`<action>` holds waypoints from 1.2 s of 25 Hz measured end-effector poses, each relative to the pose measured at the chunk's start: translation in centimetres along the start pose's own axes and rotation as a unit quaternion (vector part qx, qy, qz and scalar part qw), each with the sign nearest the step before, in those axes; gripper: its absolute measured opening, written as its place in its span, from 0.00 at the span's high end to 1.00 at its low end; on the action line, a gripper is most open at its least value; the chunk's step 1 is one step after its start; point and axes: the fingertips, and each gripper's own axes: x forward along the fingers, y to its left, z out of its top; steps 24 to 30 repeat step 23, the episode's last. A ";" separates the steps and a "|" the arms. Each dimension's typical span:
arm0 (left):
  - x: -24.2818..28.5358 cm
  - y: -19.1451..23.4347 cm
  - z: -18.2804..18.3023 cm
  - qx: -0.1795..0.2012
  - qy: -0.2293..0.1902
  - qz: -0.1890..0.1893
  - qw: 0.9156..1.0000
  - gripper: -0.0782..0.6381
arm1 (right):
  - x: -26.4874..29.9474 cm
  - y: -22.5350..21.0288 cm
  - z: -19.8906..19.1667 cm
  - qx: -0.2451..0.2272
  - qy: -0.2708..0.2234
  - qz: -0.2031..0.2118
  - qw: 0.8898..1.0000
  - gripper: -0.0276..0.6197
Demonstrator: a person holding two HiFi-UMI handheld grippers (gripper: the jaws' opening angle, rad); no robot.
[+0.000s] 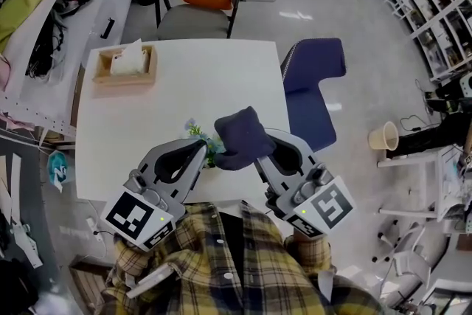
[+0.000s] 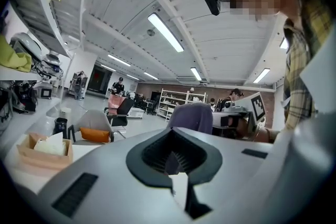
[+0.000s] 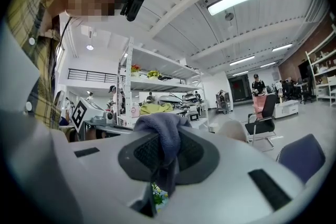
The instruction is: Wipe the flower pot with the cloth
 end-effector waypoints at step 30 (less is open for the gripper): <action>0.3 0.7 -0.3 -0.008 0.002 -0.012 1.000 0.88 | 0.6 -0.8 -1.0 0.016 0.018 -0.007 1.000 0.92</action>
